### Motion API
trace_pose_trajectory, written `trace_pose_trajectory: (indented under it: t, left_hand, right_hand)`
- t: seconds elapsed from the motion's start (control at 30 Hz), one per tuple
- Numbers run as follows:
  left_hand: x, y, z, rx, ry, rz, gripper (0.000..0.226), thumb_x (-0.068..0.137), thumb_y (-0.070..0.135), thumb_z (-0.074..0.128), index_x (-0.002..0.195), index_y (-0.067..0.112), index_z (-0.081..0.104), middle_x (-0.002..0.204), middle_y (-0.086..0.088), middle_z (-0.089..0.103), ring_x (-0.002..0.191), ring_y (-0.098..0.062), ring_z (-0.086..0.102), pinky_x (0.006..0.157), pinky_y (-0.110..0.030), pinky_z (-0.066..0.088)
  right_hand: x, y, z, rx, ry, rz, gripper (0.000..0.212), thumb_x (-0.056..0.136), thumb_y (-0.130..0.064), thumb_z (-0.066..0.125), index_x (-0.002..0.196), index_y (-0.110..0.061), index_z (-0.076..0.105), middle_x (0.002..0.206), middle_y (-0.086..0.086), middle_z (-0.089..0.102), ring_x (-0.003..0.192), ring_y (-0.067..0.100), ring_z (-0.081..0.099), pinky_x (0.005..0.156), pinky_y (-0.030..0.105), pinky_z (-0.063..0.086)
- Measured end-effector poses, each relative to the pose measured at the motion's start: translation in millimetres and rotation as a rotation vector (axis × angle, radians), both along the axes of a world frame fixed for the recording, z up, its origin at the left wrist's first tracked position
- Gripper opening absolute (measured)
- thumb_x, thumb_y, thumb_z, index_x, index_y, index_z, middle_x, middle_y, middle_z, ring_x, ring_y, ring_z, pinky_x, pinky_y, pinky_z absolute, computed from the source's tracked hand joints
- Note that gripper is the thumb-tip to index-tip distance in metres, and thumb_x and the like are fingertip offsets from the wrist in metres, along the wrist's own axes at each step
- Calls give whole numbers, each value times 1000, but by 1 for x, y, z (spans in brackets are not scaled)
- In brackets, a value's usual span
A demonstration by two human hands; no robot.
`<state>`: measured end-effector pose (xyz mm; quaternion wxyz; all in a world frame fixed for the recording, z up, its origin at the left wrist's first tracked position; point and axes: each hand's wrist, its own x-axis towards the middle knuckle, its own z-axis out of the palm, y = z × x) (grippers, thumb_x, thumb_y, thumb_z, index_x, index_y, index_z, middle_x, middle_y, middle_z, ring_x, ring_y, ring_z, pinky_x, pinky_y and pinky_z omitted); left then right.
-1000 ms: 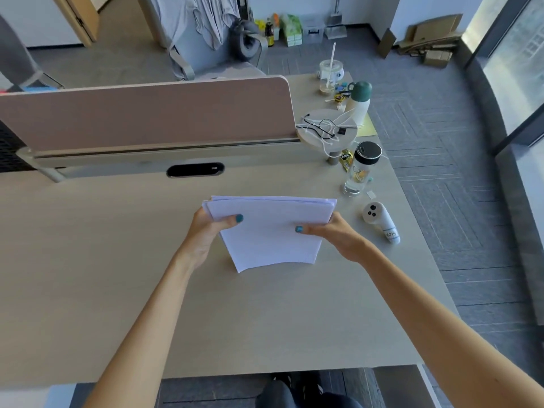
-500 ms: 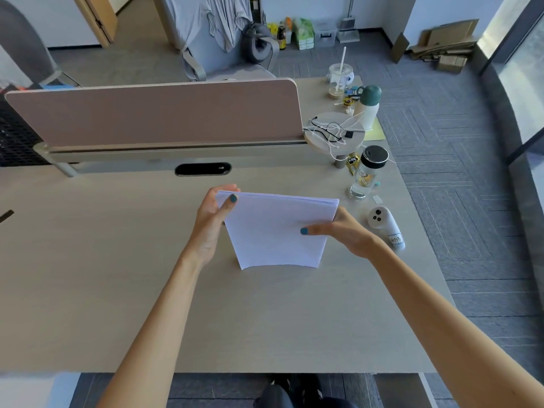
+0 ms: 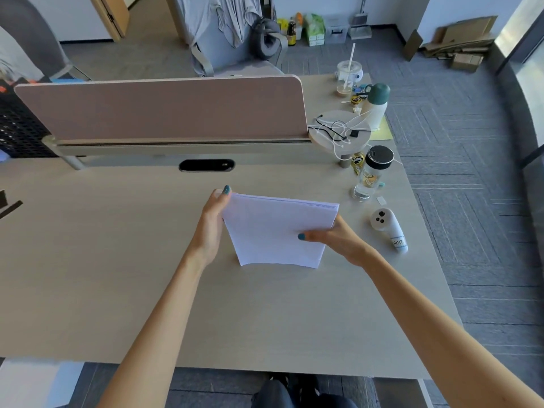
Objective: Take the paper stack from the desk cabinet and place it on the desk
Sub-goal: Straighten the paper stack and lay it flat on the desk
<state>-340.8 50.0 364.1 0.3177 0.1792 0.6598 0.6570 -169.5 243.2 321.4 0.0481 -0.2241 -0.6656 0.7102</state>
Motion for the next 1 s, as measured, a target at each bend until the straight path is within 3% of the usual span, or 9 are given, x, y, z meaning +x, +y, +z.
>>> trace_pose_trajectory:
  t: [0.07, 0.2, 0.33, 0.53, 0.63, 0.77, 0.87, 1.0]
  left_hand:
    - [-5, -6, -6, 11, 25, -87, 39, 79, 39, 63, 107, 12, 57, 105, -1, 64, 98, -19, 58, 84, -33, 39]
    - [-21, -14, -21, -101, 16, -240, 68, 62, 24, 77, 127, 22, 57, 121, 3, 66, 115, -17, 60, 92, -32, 44]
    - [-22, -6, -23, -194, 22, -395, 52, 74, 12, 71, 124, 21, 62, 123, 2, 70, 113, -11, 65, 91, -27, 48]
    - [-47, 10, -23, -224, -22, -392, 49, 80, 18, 69, 127, 23, 58, 124, 5, 69, 115, -10, 64, 93, -29, 49]
    - [-73, 16, -25, -251, -69, -373, 53, 78, 23, 72, 129, 26, 57, 126, 5, 68, 118, -14, 63, 96, -34, 48]
    - [-107, 25, -40, -288, -102, -311, 46, 79, 19, 76, 123, 27, 62, 124, 4, 69, 117, -17, 63, 101, -40, 48]
    - [-124, 33, -59, -310, -152, -268, 38, 80, 15, 75, 116, 23, 68, 118, 1, 72, 113, -18, 66, 100, -40, 49]
    - [-142, 49, -92, -357, -212, -131, 40, 74, 15, 80, 113, 12, 70, 113, -3, 74, 108, -21, 69, 94, -38, 53]
  right_hand:
    - [0, 0, -3, 14, -31, 11, 43, 74, 1, 75, 112, -18, 66, 118, 13, 69, 106, 22, 66, 91, 35, 54]
    - [-2, 4, -6, 24, -54, 32, 49, 74, 0, 75, 118, -18, 62, 120, 12, 68, 113, 26, 63, 95, 37, 53]
    - [-8, 5, -11, -11, -35, 51, 43, 80, -16, 70, 122, -16, 60, 121, 10, 67, 109, 23, 65, 93, 36, 53]
    - [-38, 14, -8, -34, -32, 38, 32, 87, -8, 65, 118, -16, 58, 113, 5, 65, 100, 16, 63, 86, 27, 55]
    - [-60, 16, -10, -36, -58, 44, 27, 87, -10, 66, 110, -22, 60, 110, 1, 66, 99, 14, 64, 89, 29, 54]
    - [-91, 18, -22, -57, -121, 40, 27, 86, -13, 68, 111, -22, 62, 106, -3, 68, 93, 7, 67, 83, 21, 55]
    - [-111, 24, -41, -78, -187, -15, 33, 81, -15, 73, 113, -15, 66, 112, 4, 70, 101, 17, 67, 90, 32, 53]
    - [-132, 31, -60, -85, -287, -170, 20, 78, -13, 75, 97, -12, 70, 97, 1, 71, 86, 17, 68, 72, 24, 52]
